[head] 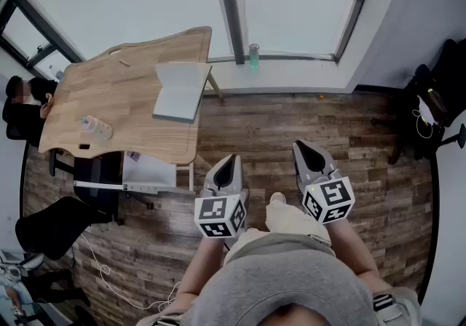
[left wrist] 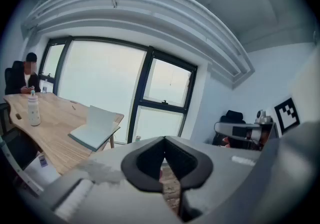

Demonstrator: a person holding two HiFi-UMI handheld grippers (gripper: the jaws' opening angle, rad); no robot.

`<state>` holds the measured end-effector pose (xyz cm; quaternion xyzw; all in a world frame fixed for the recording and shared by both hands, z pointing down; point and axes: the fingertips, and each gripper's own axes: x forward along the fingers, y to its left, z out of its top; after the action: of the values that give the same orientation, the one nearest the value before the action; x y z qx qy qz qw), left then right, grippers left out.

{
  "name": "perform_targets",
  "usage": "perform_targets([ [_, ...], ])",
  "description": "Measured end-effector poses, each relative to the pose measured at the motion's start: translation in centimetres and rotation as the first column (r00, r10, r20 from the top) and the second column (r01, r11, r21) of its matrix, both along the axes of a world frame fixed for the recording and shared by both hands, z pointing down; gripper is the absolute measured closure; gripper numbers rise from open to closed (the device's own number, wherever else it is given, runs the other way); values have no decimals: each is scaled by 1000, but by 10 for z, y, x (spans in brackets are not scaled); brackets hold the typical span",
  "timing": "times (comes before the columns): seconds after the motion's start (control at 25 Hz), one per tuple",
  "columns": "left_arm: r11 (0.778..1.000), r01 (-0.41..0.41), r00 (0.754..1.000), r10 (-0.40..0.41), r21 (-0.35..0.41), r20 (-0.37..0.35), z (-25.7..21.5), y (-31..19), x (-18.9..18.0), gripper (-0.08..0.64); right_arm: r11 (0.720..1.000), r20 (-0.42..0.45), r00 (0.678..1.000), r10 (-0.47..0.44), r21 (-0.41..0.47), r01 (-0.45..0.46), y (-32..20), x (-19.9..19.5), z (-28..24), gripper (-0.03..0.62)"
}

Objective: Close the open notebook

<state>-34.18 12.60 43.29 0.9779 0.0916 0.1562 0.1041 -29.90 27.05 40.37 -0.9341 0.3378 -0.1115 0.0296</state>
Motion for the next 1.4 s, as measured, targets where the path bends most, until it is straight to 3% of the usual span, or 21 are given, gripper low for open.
perform_targets([
  [0.28,1000,-5,1000,5,5,-11,-1,-17,-12,557,1000,-2,1000,-1,-2,1,-15,-17,3,594],
  [0.6,1000,3,1000,-3,-4,-5,0,-23,0,557,1000,5,1000,-28,-5,28,-24,-9,4,594],
  [0.92,1000,7,1000,-7,3,-8,3,-19,35,557,999,25,999,-31,23,31,-21,26,11,592],
  [1.4,997,75,997,-75,-11,-22,0,2,94,557,993,19,994,-109,44,108,-10,94,6,592],
])
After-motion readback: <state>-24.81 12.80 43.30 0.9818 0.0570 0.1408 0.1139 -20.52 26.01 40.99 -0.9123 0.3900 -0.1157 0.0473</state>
